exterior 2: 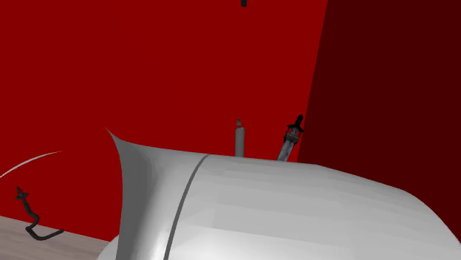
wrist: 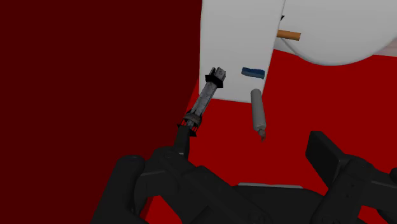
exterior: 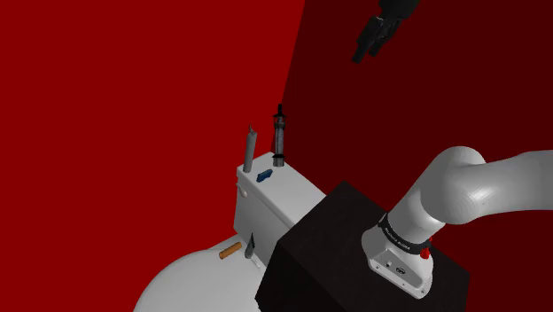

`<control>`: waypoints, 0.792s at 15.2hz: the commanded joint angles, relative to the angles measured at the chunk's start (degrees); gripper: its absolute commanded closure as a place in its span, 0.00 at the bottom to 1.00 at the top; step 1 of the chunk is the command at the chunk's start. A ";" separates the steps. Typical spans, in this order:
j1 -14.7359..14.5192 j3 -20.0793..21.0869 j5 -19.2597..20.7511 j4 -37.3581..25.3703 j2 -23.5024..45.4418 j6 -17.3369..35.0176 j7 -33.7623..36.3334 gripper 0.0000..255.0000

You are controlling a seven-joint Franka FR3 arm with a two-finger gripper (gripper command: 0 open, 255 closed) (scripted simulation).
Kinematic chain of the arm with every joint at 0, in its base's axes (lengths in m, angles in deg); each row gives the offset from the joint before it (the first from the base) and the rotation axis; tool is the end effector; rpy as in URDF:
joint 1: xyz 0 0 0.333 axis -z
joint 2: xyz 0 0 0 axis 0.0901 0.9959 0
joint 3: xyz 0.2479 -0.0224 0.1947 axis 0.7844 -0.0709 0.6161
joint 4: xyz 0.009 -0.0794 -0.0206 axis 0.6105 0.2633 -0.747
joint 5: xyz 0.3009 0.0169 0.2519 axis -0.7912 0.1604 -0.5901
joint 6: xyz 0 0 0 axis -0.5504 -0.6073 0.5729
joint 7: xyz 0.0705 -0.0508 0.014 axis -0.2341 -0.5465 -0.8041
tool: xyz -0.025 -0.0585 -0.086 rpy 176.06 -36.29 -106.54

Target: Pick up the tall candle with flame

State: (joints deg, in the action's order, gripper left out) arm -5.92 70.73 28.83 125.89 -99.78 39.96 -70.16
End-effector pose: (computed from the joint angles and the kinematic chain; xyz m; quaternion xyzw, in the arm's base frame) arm 0.3011 -0.0129 0.6457 0.9936 0.0093 0.1008 0.0509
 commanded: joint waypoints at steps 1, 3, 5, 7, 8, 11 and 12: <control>0.00 0.00 0.00 0.00 0.00 0.00 0.00 0.00; -0.01 0.83 -0.11 2.39 1.47 3.96 1.54 0.00; 0.01 1.68 -0.15 4.46 3.30 7.95 3.10 0.00; 0.03 2.52 -0.11 6.20 5.50 11.96 4.69 0.00; 0.07 2.95 -0.05 6.94 6.74 13.97 5.50 0.00; 0.28 4.28 0.27 8.63 10.96 19.98 7.99 0.00; 0.40 4.75 0.44 9.02 12.53 21.96 8.85 0.00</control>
State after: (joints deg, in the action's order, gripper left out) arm -5.63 75.05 29.12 134.57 -88.82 59.83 -62.15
